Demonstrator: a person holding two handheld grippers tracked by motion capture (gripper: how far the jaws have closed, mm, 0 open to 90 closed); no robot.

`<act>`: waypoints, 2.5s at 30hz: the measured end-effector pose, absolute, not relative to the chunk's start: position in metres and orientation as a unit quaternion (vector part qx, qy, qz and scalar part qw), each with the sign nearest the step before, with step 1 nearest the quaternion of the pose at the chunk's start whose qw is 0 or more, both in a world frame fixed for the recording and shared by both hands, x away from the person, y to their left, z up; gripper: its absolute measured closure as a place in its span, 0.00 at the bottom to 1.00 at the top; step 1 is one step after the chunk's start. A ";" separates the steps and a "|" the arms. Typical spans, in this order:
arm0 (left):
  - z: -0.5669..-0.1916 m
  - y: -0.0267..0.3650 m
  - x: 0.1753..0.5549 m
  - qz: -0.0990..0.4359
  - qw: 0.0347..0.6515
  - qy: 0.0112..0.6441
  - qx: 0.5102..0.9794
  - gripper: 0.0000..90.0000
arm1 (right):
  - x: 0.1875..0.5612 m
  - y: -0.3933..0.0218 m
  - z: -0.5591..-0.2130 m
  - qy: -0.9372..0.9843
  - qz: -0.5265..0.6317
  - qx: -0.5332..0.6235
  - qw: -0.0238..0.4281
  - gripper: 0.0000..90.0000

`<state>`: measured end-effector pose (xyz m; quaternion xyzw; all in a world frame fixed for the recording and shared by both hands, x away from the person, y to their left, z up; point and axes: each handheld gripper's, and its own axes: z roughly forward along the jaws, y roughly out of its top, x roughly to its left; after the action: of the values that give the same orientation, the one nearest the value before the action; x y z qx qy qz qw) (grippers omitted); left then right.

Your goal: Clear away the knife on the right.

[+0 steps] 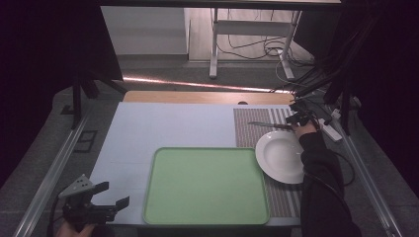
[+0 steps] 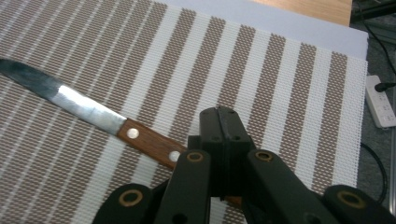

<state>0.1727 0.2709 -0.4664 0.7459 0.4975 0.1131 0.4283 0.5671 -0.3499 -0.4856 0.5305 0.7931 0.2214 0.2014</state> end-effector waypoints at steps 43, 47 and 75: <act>-0.466 0.270 0.173 0.115 0.426 0.496 0.748 0.05 | 0.555 -0.328 -0.477 0.808 0.221 0.526 0.146 0.13; -0.466 0.270 0.172 0.115 0.425 0.495 0.749 0.05 | 0.558 -0.319 -0.482 0.813 0.202 0.524 0.156 0.00; -0.466 0.270 0.172 0.115 0.427 0.496 0.747 0.05 | 0.561 -0.323 -0.488 0.850 0.191 0.468 0.147 0.87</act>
<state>0.1723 0.2705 -0.4662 0.7473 0.4963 0.1147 0.4267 0.5606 -0.3230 -0.4885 0.4679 0.8504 0.1906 0.1472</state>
